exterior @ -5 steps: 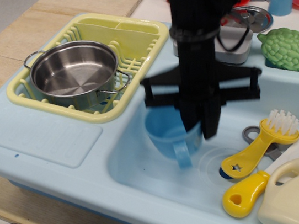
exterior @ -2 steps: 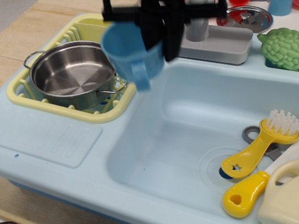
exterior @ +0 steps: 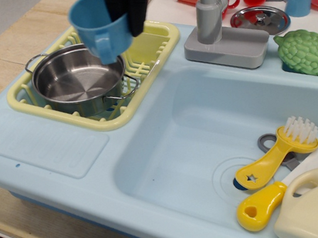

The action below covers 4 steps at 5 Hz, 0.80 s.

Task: Put cup into pot or pan

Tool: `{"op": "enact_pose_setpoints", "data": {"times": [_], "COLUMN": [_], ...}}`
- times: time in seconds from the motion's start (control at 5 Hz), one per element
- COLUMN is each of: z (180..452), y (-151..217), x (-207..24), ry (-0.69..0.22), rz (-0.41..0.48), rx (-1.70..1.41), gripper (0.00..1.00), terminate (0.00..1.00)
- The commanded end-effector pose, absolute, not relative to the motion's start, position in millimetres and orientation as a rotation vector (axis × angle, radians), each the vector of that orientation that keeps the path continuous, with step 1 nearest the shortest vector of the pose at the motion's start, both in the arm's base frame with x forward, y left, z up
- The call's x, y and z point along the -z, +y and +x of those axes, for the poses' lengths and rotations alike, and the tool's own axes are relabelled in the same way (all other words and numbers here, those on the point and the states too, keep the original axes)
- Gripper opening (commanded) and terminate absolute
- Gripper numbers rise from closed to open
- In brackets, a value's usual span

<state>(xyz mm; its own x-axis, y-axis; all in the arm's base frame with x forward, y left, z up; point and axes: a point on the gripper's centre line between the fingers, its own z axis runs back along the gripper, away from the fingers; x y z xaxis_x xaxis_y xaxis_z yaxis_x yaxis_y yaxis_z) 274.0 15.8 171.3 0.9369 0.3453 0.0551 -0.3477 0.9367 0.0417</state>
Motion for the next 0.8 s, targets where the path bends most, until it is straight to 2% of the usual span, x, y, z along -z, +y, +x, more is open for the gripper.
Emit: {"op": "enact_pose_setpoints", "data": {"times": [0.0, 0.2, 0.4, 0.6], "z": [271.4, 258.8, 258.8, 258.8], "y": [42.8, 56.3, 56.3, 56.3], "x": [-168.5, -159.2, -159.2, -159.2], "ry": [-0.053, -0.047, -0.047, -0.047], "rz": [0.051, 0.039, 0.039, 0.039], "rx": [-0.373, -0.395, -0.395, -0.395], "gripper": [0.0, 1.0, 1.0, 1.0], "terminate": [0.0, 0.0, 0.0, 1.0]}}
